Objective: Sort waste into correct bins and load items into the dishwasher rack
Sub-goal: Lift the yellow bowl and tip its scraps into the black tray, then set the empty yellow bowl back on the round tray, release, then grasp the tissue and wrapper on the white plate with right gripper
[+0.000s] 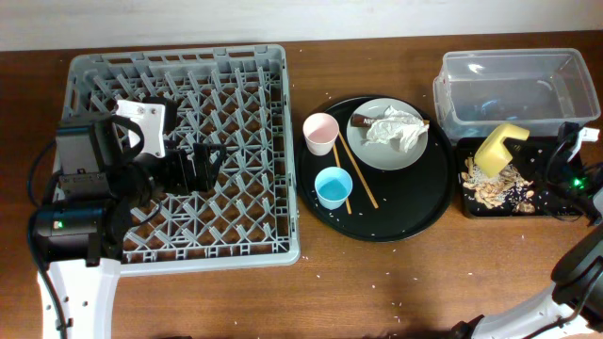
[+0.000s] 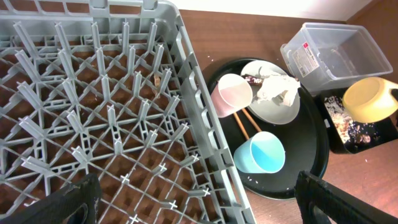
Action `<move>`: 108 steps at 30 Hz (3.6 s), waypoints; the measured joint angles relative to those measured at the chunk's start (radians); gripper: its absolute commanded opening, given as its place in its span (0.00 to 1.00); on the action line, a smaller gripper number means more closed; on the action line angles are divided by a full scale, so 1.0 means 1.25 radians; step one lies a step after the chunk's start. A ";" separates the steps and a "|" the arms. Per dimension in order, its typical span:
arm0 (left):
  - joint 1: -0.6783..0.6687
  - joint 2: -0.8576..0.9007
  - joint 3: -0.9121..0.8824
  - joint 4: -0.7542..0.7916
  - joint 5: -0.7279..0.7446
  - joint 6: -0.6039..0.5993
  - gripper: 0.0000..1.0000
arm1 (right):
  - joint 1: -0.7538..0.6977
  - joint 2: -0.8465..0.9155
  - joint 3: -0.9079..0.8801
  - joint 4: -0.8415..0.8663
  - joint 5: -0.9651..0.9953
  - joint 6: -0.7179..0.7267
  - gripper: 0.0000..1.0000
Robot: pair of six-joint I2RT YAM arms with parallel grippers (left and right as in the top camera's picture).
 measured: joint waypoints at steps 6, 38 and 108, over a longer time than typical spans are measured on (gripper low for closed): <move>0.000 0.000 0.000 0.000 0.000 0.000 0.99 | -0.004 0.000 0.000 -0.055 0.010 -0.029 0.04; 0.000 0.000 0.000 -0.001 0.000 0.000 0.99 | 0.858 -0.182 0.159 -0.354 1.136 0.189 0.56; 0.000 0.000 0.000 0.000 0.000 0.000 0.99 | 0.719 0.195 0.607 -0.380 1.193 -0.257 0.04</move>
